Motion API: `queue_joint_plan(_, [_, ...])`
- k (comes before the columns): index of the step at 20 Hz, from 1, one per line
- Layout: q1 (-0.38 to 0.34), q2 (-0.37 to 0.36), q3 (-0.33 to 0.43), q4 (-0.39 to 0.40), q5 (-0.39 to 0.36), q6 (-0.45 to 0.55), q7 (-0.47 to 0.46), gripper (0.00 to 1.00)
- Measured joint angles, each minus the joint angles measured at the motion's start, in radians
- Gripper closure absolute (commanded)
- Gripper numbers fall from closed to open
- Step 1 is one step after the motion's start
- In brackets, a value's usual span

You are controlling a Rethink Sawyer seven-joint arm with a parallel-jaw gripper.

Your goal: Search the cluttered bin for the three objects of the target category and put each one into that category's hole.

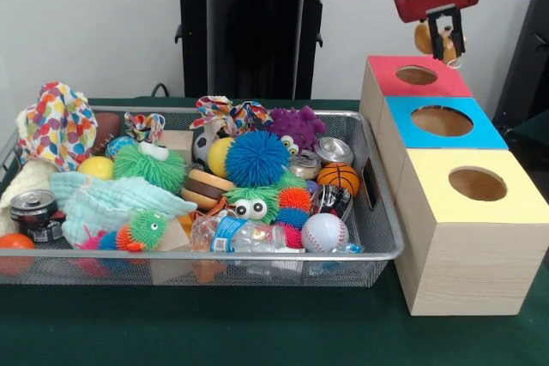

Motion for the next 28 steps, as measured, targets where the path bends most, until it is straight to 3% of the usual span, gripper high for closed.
queue_joint_plan(18, [-0.002,0.017,0.002,0.0,-0.118,-0.001,0.0,1.0])
queue_joint_plan(28, [-0.041,0.075,0.016,0.0,-0.18,-0.086,0.0,1.0])
